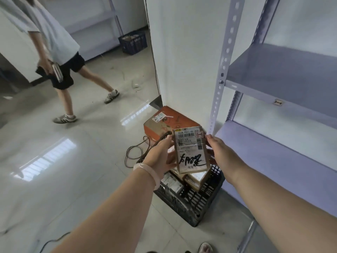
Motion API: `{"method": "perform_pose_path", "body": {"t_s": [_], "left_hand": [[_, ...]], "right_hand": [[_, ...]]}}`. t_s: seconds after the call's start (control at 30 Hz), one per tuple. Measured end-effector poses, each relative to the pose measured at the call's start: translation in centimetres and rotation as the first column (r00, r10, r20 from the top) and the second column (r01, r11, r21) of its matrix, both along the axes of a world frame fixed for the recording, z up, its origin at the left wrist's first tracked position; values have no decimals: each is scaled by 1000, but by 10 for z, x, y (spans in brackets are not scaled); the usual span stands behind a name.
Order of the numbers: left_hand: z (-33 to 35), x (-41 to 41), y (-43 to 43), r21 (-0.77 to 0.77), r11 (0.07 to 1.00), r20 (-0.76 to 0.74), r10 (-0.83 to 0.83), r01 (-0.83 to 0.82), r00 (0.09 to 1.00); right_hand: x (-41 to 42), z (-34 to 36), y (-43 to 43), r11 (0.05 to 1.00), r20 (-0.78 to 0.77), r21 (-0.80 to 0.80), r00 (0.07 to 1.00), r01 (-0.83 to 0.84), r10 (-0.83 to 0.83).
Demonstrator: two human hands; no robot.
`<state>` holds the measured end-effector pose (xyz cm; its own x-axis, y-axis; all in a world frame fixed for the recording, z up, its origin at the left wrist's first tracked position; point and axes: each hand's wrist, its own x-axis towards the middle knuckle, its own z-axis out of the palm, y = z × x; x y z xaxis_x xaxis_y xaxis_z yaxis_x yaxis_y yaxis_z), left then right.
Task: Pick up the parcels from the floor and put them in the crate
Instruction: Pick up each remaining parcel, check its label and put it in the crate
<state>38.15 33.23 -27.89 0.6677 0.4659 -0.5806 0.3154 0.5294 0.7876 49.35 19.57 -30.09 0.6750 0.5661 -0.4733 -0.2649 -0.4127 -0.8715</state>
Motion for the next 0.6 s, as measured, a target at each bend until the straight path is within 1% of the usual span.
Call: {"method": "perform_pose_path", "body": {"t_s": [0.17,0.3,0.4,0.47,0.53,0.6], "left_hand": [[-41,18,20,-84,994,-65,-82,76,995],[-90,37,35,-198,973,-176,-157,121,972],[-133,46,49,-248,951,-269,-250,184,930],[-160,51,61,-238,936,-321,-328,260,888],[-187,54,75,-193,914,-360,-405,358,840],[-211,57,89,-151,882,-398,-467,446,789]], "right_hand": [[13,-49,16,996,-32,-82,999,17,-20],[18,-81,24,990,-73,-122,994,74,-84],[12,-103,35,975,-129,-209,987,73,-101],[7,-122,45,961,-147,-256,979,102,-143],[-1,-139,58,947,-146,-297,974,125,-175],[-8,-156,72,936,-153,-306,962,173,-227]]}}
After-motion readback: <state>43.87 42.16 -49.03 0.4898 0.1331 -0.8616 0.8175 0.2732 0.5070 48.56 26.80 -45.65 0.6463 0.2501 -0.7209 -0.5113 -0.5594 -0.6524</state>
